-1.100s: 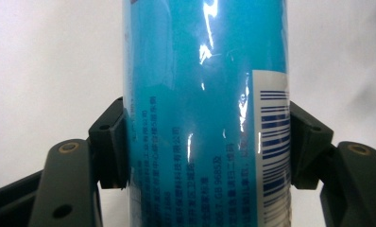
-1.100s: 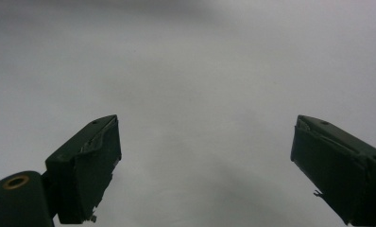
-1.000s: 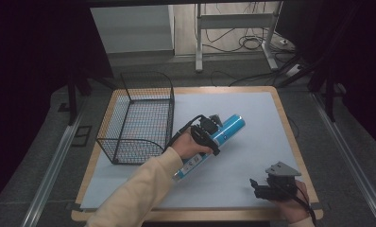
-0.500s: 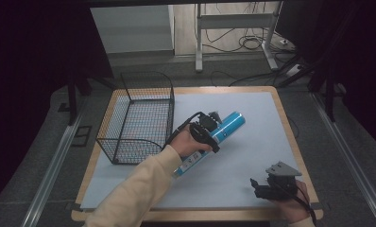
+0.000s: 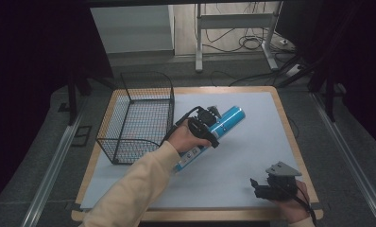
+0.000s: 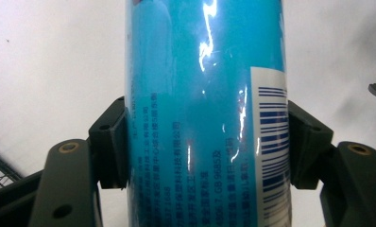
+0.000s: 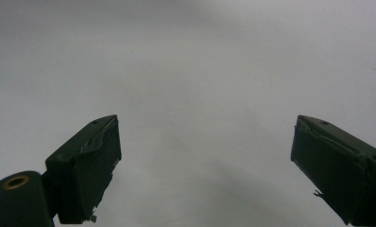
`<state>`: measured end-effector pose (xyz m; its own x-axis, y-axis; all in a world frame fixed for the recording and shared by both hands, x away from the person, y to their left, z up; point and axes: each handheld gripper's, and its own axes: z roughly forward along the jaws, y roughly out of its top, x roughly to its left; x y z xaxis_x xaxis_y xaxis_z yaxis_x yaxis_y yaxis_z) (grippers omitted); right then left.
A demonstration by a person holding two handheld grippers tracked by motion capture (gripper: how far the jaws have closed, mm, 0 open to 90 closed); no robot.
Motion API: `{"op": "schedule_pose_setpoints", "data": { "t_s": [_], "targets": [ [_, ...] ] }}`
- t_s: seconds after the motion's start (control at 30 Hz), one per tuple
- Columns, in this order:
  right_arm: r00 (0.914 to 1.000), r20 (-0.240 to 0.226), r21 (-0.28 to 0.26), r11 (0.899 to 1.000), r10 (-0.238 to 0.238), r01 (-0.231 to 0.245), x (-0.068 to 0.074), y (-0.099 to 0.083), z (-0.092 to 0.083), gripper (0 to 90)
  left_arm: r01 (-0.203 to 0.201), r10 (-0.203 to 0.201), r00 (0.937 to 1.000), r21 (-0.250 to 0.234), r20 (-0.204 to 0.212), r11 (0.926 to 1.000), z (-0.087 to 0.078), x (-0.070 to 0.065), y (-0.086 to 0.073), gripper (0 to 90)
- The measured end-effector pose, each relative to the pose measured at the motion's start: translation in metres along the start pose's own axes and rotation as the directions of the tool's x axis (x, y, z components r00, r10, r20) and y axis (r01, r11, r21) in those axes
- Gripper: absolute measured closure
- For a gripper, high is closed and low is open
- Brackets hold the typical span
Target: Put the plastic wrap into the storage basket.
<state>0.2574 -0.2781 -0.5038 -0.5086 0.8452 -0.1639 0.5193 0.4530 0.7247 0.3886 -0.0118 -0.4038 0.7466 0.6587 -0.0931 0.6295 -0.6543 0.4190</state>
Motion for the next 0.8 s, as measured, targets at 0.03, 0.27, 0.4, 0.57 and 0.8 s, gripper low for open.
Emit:
{"op": "schedule_pose_setpoints", "data": {
  "t_s": [0.03, 0.27, 0.4, 0.57, 0.8],
  "targets": [
    [1.0000, 0.000, 0.000, 1.000, 0.000, 0.000, 0.000, 0.000, 0.000, 9.5, 0.002, -0.002, 1.0000, -0.002, -0.001, 1.0000, -0.001, 0.000, 0.000, 31.4],
    [1.0000, 0.001, -0.001, 1.000, 0.002, -0.002, 0.000, 0.000, 0.000, 9.5, 0.005, -0.006, 1.0000, -0.018, -0.006, 0.9998, -0.006, 0.002, 0.002, 31.4],
    [1.0000, 0.001, -0.001, 1.000, 0.001, -0.001, 0.000, 0.000, 0.000, 9.6, 0.005, -0.005, 0.9999, -0.029, -0.014, 0.9996, -0.012, 0.004, 0.005, 31.4],
    [1.0000, 0.000, 0.001, 1.000, 0.001, -0.001, 0.000, 0.000, 0.000, 9.6, 0.007, -0.008, 0.9998, -0.040, -0.020, 0.9992, -0.019, 0.005, 0.009, 31.4],
    [1.0000, -0.001, -0.001, 1.000, 0.002, -0.002, 0.000, 0.000, 0.000, 9.6, 0.008, -0.010, 0.9995, -0.045, -0.029, 0.9989, -0.025, 0.009, 0.014, 31.4]
  ]
}}
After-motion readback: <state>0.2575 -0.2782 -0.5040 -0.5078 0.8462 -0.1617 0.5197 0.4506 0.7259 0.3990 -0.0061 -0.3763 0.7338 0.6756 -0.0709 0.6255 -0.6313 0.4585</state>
